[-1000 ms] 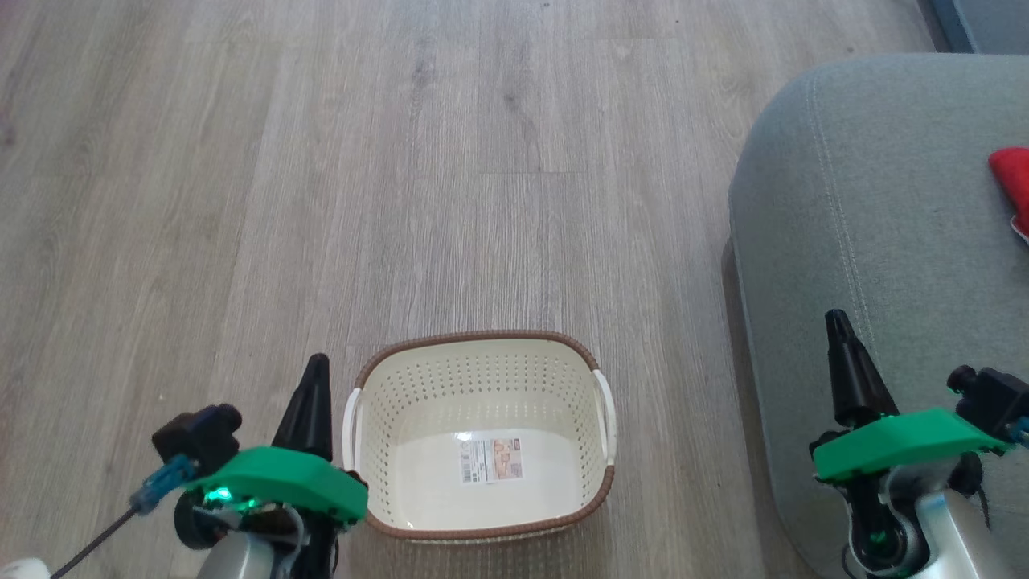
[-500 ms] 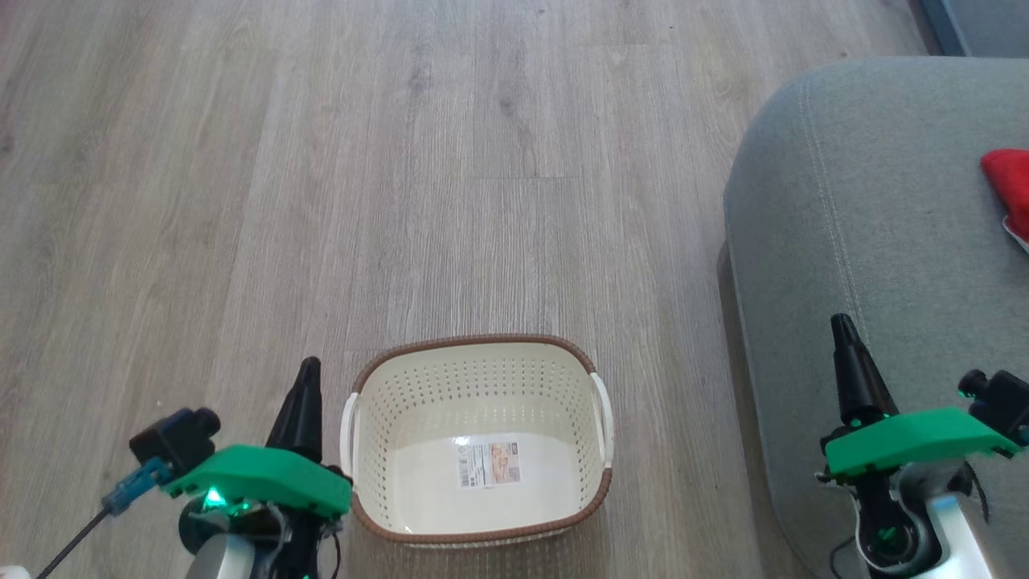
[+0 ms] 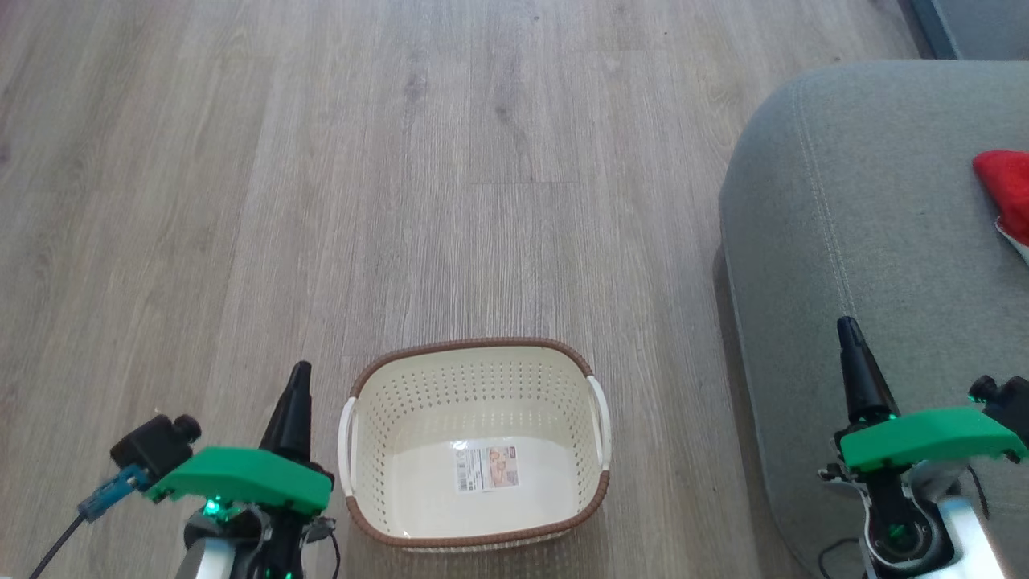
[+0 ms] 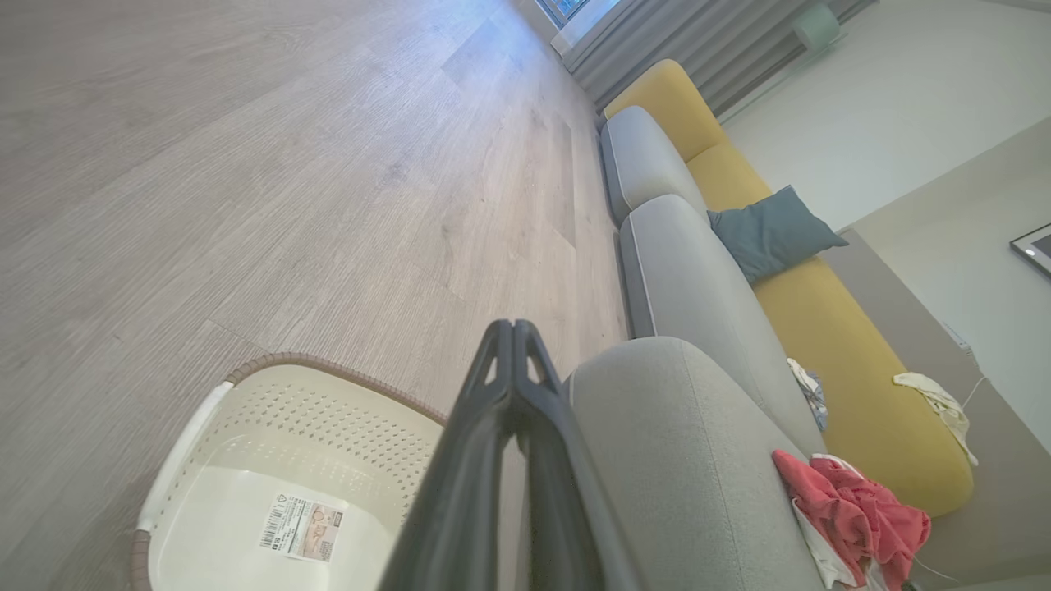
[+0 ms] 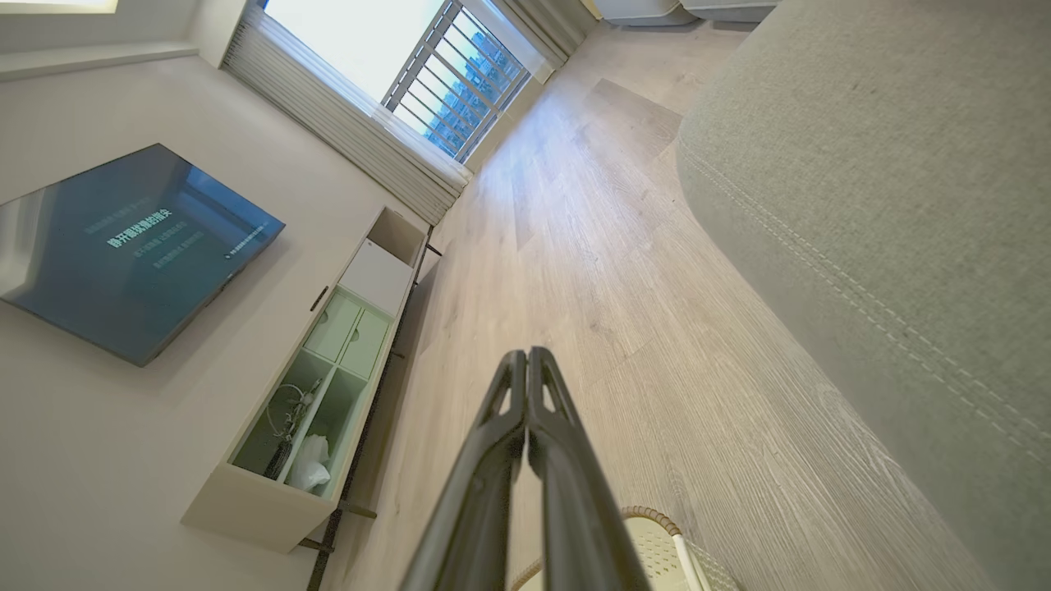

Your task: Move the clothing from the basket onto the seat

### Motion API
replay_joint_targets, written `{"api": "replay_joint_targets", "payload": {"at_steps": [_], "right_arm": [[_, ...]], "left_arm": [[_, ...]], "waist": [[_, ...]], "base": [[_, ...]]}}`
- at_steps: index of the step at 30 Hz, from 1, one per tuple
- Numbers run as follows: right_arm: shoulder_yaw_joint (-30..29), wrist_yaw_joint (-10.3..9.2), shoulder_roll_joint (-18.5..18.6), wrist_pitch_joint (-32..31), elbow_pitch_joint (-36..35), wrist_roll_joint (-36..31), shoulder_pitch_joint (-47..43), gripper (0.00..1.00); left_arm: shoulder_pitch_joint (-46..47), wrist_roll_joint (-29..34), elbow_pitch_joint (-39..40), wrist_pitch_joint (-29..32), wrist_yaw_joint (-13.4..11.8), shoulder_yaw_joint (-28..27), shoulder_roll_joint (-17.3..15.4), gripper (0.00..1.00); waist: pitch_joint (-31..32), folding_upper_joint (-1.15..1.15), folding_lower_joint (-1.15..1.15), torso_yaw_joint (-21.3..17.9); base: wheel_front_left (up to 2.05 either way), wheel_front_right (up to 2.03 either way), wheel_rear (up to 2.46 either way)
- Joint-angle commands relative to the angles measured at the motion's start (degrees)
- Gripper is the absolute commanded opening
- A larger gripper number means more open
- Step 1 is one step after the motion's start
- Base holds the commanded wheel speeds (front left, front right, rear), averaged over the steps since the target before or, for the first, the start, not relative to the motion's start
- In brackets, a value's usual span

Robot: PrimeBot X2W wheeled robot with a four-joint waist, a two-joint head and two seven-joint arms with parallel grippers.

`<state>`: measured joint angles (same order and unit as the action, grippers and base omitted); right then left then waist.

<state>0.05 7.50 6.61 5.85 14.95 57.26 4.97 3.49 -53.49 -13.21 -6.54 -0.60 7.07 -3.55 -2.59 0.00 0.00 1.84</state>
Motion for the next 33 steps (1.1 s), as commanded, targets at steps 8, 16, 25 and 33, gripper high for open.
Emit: {"api": "replay_joint_targets", "payload": {"at_steps": [8, 16, 25, 33], "right_arm": [[-0.73, -0.01, -0.4, -1.82, -1.63, 4.96, 1.51, 0.0], [-1.44, -0.01, -0.78, -3.18, -1.54, 9.13, 1.46, 0.0], [-2.24, -0.01, -1.22, -4.72, -1.43, 13.79, 1.41, 0.0], [-2.97, -0.01, -1.62, -6.1, -1.34, 17.95, 1.36, 0.0]], "left_arm": [[2.48, -5.66, 1.42, 1.38, 1.45, -2.75, -0.83, 0.0], [2.48, -10.48, 1.13, 2.68, 2.36, -3.87, -0.88, 0.0], [2.48, -15.85, 0.8, 4.17, 3.37, -5.16, -0.92, 0.0], [2.48, -20.61, 0.51, 5.52, 4.28, -6.33, -0.94, 0.0]], "waist": [[0.3, 0.0, 0.0, -0.23], [0.59, 0.0, 0.0, -0.45], [0.91, 0.0, 0.0, -0.69], [1.2, 0.0, 0.0, -0.92]], "base": [[0.0, 0.0, 0.0], [0.0, 0.0, 0.0], [0.0, 0.0, 0.0], [0.0, 0.0, 0.0]]}}
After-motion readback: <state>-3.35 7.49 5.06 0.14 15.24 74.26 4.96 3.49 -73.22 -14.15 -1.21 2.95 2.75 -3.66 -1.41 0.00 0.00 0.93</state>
